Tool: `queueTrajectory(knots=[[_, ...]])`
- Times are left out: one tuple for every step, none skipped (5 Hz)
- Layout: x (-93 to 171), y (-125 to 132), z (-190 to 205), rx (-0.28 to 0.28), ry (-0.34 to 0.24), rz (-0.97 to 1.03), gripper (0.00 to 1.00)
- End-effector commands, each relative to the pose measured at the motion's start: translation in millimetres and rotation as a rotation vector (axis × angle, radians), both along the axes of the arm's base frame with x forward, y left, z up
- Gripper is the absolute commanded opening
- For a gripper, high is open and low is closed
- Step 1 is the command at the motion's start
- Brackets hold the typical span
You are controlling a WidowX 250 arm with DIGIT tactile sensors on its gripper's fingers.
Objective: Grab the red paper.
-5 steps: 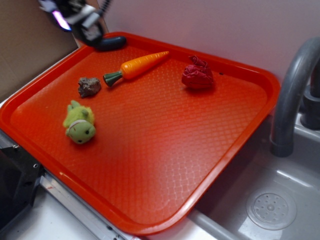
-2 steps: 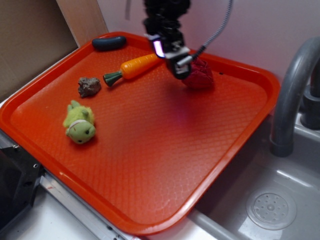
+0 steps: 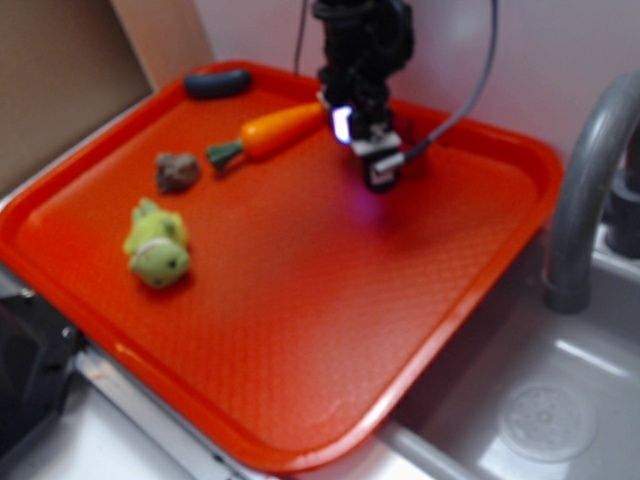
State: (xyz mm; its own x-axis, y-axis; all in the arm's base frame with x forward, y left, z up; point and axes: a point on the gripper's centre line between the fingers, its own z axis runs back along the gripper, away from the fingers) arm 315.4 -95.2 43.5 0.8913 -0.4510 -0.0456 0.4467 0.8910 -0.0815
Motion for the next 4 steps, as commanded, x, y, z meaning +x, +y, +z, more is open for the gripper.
queueTrajectory(knots=[[12, -21, -2, -0.022, -0.049, -0.050, 1.00], [13, -25, -6, -0.031, -0.045, -0.042, 0.92], [10, -29, -10, -0.034, -0.051, -0.044, 0.00], [10, -33, -12, -0.040, -0.058, -0.035, 0.00]])
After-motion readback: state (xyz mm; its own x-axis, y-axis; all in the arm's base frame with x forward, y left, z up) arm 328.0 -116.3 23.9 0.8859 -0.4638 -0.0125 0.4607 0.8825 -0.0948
